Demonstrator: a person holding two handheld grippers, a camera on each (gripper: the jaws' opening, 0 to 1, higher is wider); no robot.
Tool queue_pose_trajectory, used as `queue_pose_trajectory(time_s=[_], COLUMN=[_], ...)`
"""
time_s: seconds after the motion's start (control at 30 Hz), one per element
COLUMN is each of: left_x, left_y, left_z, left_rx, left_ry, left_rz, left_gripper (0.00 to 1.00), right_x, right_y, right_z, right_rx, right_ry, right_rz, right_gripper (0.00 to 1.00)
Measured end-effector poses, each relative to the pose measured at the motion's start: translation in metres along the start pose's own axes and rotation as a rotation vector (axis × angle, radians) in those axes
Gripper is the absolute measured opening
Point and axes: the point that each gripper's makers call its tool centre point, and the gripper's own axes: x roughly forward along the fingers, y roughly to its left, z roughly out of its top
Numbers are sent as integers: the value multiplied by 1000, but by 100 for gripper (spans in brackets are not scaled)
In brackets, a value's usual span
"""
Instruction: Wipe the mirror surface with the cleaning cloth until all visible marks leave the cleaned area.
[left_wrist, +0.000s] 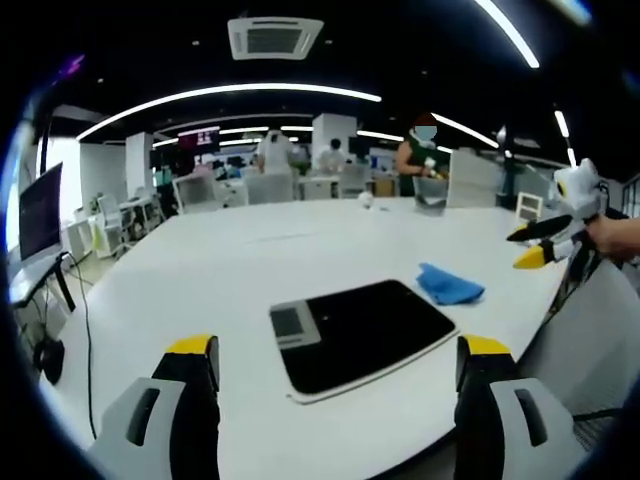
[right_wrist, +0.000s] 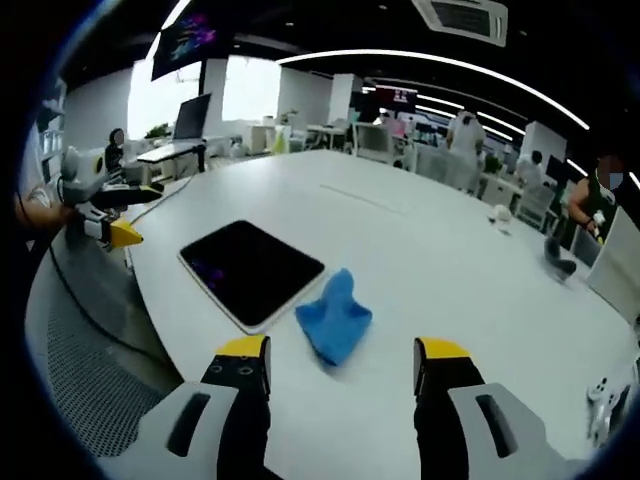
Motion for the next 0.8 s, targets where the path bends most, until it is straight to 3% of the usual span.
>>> queue_pose_trajectory(time_s=[0.07,0.3,0.43,0.8], left_x=[0,0,0,1], left_y=[0,-1,-1,-2], left_z=[0,2,3,1], left_rx=[-4,-9,-17,-25], left_ry=[-3,-12,-14,-6], left_rz=[2,-5,-9,-15], left_gripper=[99,98,99,99], right_x=[2,11,18,33], right_y=[-2,-7,-9,-5], right_z=[3,13,19,25], right_rx=[-12,-15,57,15], right_ry=[4,3,-13,-3], right_rz=[-5,-3,15,32], right_gripper=[49,49,46,44])
